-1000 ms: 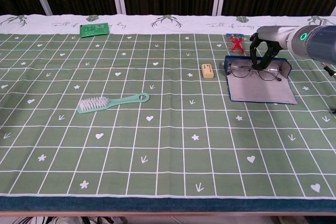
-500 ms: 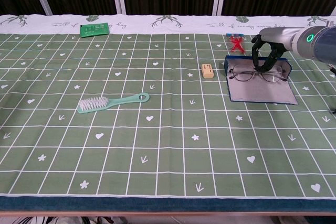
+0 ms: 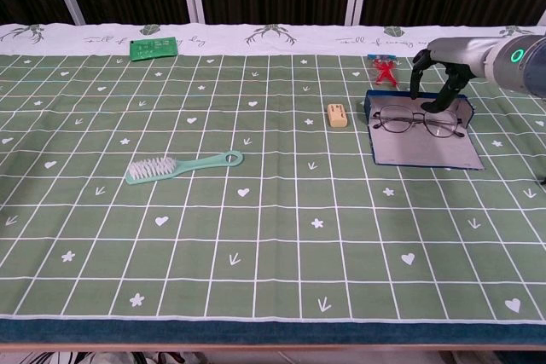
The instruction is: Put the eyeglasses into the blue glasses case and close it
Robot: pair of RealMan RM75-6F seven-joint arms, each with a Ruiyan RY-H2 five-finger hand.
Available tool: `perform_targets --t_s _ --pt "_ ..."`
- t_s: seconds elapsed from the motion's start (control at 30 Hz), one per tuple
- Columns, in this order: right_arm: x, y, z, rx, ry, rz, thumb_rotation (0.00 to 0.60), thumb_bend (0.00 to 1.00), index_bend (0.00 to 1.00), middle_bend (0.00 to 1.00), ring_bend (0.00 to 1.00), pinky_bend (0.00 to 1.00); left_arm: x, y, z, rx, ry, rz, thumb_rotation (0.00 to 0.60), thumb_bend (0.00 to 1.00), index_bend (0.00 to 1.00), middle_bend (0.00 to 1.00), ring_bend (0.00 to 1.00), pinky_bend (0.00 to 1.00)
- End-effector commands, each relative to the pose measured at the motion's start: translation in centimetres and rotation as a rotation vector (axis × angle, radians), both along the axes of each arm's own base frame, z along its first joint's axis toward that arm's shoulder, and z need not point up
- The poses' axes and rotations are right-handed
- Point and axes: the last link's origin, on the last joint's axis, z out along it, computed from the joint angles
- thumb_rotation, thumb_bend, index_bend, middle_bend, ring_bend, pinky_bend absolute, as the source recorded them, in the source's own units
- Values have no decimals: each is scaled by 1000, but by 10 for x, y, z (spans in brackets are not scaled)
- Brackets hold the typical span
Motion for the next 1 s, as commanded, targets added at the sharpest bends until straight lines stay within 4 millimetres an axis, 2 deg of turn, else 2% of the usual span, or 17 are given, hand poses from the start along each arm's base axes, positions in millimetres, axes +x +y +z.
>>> perform_targets --t_s 0.03,0.13,0.23,0.3,0.37,0.43,0.47,0.57,0.63,0.77,1.0 --pt "3 14 9 -22 -25 34 600 400 201 0 15 137 0 0 0 0 -2 1 600 357 19 0 0 0" --pt "4 34 17 -46 -48 76 600 355 170 5 24 137 0 0 0 -2 -3 0 600 357 19 0 0 0" --pt "2 57 24 -69 -75 108 600 332 140 39 74 151 0 0 -1 -5 -3 -1 600 357 19 0 0 0" --pt "-2 71 27 -78 -79 119 600 331 122 71 126 277 1 0 -1 -7 -3 -3 600 357 19 0 0 0" --pt "-5 81 30 -93 -78 129 600 331 98 125 207 503 1 0 -1 -8 -3 -4 600 357 19 0 0 0" --pt "-7 88 32 -107 -93 131 600 331 89 201 300 639 1 0 -2 -9 -6 -3 600 357 19 0 0 0" --pt "-8 91 33 -116 -109 129 600 331 90 273 367 700 1 0 -2 -11 -8 -3 600 357 19 0 0 0" --pt "-13 100 29 -104 -110 128 600 330 90 453 512 789 2 0 -2 -11 -12 -3 600 357 19 0 0 0" --pt "-15 105 27 -77 -76 138 600 344 90 525 577 821 1 0 -2 -10 -13 -2 600 357 19 0 0 0" --pt "-17 110 20 -30 -10 141 600 477 90 644 688 860 2 -1 -2 -11 -15 -3 600 357 19 0 0 0" --pt "-15 107 9 18 46 119 600 573 90 693 737 865 1 0 -1 -10 -16 -1 600 357 19 0 0 0"
